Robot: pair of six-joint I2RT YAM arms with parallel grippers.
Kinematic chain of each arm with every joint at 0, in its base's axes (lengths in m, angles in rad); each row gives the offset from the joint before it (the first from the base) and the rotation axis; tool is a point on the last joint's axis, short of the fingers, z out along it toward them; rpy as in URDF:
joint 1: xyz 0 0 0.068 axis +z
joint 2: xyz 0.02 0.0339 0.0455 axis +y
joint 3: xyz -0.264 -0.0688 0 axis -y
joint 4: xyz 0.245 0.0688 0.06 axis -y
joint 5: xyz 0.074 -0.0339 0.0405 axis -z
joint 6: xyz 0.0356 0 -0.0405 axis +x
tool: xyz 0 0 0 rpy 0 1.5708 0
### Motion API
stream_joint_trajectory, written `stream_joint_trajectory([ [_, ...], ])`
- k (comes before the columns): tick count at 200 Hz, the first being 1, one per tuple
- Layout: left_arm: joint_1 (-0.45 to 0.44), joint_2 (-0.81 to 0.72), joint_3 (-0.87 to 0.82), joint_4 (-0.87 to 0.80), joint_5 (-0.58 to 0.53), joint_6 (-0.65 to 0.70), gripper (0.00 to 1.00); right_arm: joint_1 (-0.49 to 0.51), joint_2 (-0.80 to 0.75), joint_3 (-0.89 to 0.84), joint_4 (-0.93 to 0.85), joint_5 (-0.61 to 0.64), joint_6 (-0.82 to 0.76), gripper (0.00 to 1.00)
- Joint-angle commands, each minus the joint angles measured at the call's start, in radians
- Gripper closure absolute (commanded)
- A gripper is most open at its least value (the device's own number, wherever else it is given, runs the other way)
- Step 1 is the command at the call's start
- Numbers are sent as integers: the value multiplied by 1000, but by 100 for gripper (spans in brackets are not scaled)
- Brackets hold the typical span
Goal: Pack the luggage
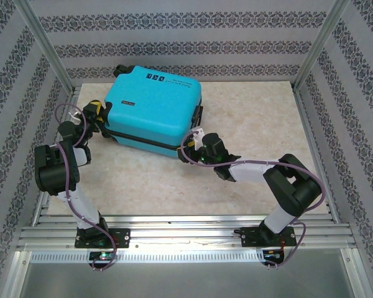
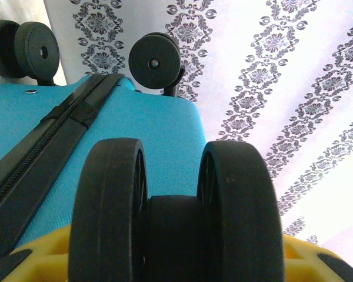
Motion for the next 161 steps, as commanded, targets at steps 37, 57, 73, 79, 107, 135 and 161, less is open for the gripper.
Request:
stream_joint_trajectory([
  [37, -24, 0, 32, 145, 16, -273, 100, 49, 63, 7, 14, 149, -109, 48],
  [57, -25, 5, 41, 144, 28, -275, 100, 52, 71, 15, 17, 174, -136, 57],
  [73, -25, 10, 51, 144, 46, -276, 100, 52, 61, 14, 26, 184, -167, 67],
  [79, -25, 15, 52, 144, 51, -276, 100, 52, 56, 14, 26, 187, -179, 71],
  [107, -25, 36, 66, 144, 78, -278, 100, 40, 35, 18, 27, 131, -255, 86],
  [135, -25, 57, 79, 144, 106, -278, 100, -4, 9, -6, 61, 14, -282, 96],
  [161, -23, 67, 107, 144, 142, -282, 100, -50, -21, -34, 90, -82, -289, 100],
])
